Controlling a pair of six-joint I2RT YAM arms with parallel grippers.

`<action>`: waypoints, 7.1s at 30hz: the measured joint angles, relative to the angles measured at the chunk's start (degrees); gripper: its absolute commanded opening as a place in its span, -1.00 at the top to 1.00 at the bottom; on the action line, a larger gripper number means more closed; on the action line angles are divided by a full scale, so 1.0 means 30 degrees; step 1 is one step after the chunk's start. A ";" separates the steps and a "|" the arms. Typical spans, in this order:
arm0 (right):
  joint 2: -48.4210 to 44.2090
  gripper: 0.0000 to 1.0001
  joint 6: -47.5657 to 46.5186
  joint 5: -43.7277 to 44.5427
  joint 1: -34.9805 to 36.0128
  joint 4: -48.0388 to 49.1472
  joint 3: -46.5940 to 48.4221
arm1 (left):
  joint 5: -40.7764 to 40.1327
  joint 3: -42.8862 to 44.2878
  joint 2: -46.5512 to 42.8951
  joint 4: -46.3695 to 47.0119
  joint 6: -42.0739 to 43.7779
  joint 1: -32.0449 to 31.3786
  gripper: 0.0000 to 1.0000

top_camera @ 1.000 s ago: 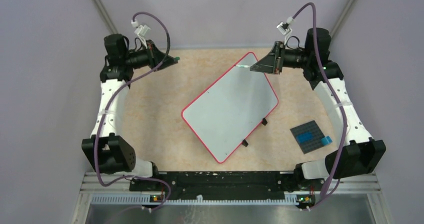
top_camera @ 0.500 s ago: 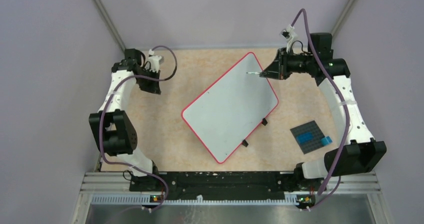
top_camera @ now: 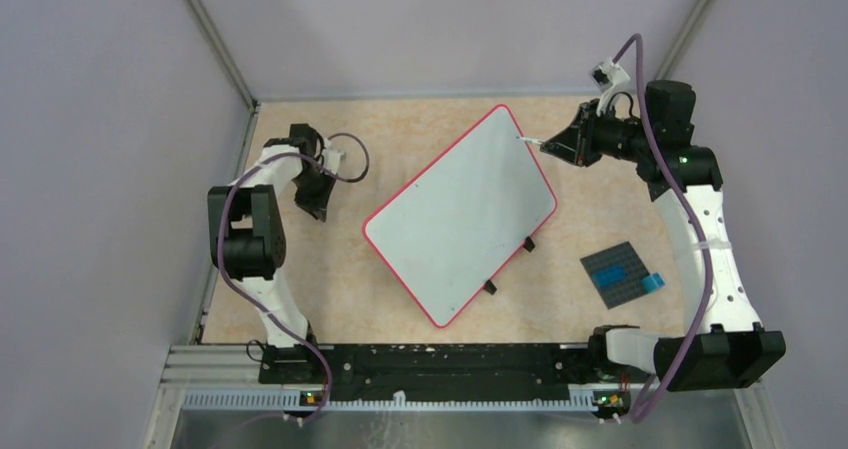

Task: Write a sentence on the whiteboard
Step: Place the pen cap at the center of the board, then adjust the whiteboard stand at the center of the board, then write a sentence on the whiteboard.

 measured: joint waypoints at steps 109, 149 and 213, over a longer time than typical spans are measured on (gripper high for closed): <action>0.1202 1.00 0.3060 -0.6084 -0.7905 0.4371 -0.2368 | 0.3708 0.3060 0.3228 0.1763 0.8961 -2.2731 0.83; 0.3708 1.00 -0.5515 -0.1545 0.2463 -0.0911 0.5705 | 1.1431 0.2929 -1.1111 0.3978 -0.4007 -0.2630 -0.98; 0.5020 1.00 -0.7970 0.3621 1.4491 -0.1763 0.3708 | 1.9336 0.2208 -0.6477 -0.1078 -0.0153 -0.1559 0.25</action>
